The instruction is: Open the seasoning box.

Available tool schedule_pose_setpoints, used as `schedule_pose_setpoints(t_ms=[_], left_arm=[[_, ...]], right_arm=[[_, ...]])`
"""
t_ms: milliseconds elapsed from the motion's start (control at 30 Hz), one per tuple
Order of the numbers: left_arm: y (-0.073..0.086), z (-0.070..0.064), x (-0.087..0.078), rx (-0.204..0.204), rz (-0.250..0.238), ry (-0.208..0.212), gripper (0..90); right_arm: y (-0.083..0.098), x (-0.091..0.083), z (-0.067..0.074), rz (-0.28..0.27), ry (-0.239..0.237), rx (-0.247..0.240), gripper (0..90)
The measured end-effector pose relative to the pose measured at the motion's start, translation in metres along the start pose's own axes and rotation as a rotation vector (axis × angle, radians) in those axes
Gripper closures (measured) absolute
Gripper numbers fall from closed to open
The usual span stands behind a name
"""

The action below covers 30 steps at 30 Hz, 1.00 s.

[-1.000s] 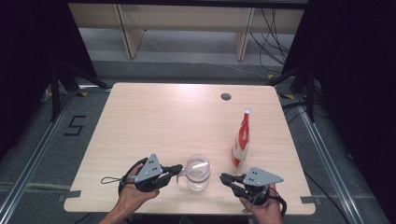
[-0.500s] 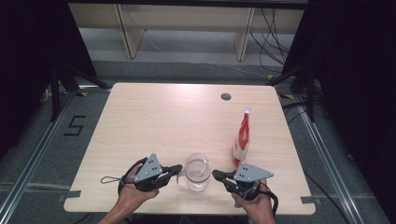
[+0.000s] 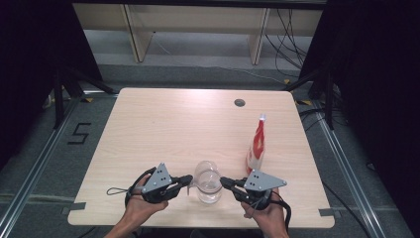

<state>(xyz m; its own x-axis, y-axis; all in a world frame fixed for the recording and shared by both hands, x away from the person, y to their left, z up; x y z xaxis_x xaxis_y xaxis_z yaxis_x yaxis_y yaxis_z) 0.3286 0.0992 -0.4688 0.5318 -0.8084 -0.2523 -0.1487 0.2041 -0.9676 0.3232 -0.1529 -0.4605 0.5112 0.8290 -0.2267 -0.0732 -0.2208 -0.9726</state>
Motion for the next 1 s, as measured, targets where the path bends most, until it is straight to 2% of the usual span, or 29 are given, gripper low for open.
schedule_pose_setpoints(t_ms=[33, 133, 233, 267, 300, 467, 500, 600, 667, 700, 733, 767, 800, 833, 900, 933, 967, 1000], left_arm=[[0.0, 0.0, 0.0, 0.0, 0.0, 0.0, 88.3], [-0.001, 0.001, 0.0, 0.022, 0.0, 0.003, 88.3], [0.0, 0.001, 0.0, 0.021, 0.001, 0.003, 88.1], [0.0, 0.0, 0.0, -0.001, 0.0, -0.001, 87.6], [0.0, 0.0, 0.0, 0.004, 0.0, 0.0, 87.1], [0.0, 0.003, -0.001, 0.033, -0.006, 0.016, 82.6], [0.0, 0.002, -0.002, 0.006, -0.009, 0.003, 80.9], [-0.003, 0.007, -0.009, -0.004, -0.019, -0.01, 74.0], [-0.003, 0.009, -0.014, -0.034, -0.021, -0.018, 70.7], [-0.002, 0.01, -0.016, -0.039, -0.027, -0.006, 68.6], [-0.001, 0.011, -0.018, -0.037, -0.011, -0.009, 66.5], [0.002, 0.011, -0.02, -0.052, -0.008, -0.011, 64.4], [0.004, 0.013, -0.022, -0.027, 0.002, 0.001, 62.8], [0.007, 0.011, -0.023, -0.049, 0.002, 0.003, 61.2], [0.011, 0.011, -0.025, -0.035, 0.026, 0.014, 55.5], [0.014, 0.008, -0.024, -0.074, 0.025, 0.016, 50.3], [0.015, 0.009, -0.025, -0.046, 0.032, 0.034, 45.6], [0.017, 0.007, -0.026, -0.056, 0.043, 0.024, 43.4]], right_arm=[[0.0, 0.0, 0.001, 0.009, -0.001, 0.017, 88.2], [-0.001, 0.001, 0.003, 0.017, -0.016, 0.011, 88.2], [-0.003, 0.002, 0.004, 0.01, -0.012, 0.011, 88.2], [-0.004, 0.002, 0.006, 0.015, -0.009, 0.027, 88.2], [-0.004, 0.003, 0.005, 0.011, -0.015, 0.005, 88.2], [-0.006, 0.004, 0.006, -0.002, -0.015, 0.008, 88.2], [-0.007, 0.004, 0.006, 0.003, -0.02, -0.001, 88.2], [-0.008, 0.005, 0.007, -0.003, -0.011, -0.003, 87.7], [-0.008, 0.005, 0.007, 0.007, -0.018, 0.004, 87.5], [-0.008, 0.006, 0.008, 0.004, -0.016, 0.006, 87.6], [-0.009, 0.006, 0.008, -0.001, -0.02, 0.0, 87.6], [-0.009, 0.006, 0.007, 0.003, -0.027, -0.004, 87.5], [-0.009, 0.007, 0.008, -0.007, -0.013, 0.002, 87.6], [-0.01, 0.006, 0.008, 0.008, -0.021, -0.001, 87.6], [-0.011, 0.006, 0.009, 0.006, -0.026, -0.009, 87.6], [-0.012, 0.007, 0.009, -0.001, -0.03, -0.021, 87.6], [-0.013, 0.007, 0.01, 0.004, -0.024, -0.01, 87.6], [-0.014, 0.008, 0.011, -0.005, -0.021, -0.012, 87.6]])
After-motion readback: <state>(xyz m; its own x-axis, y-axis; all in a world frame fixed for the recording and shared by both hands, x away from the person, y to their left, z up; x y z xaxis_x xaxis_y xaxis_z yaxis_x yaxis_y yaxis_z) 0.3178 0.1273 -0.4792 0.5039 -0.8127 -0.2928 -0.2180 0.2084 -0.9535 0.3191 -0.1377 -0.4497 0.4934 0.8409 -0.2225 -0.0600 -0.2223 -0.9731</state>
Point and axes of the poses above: each handheld gripper's, and its own axes: x roughly forward along the jaws, y roughly out of its underside, z roughly to its left, the point moved 3 cm from there along x, roughly forward along the jaws, and after that the axes turned 8 degrees about -z, right-handed, at the moved point
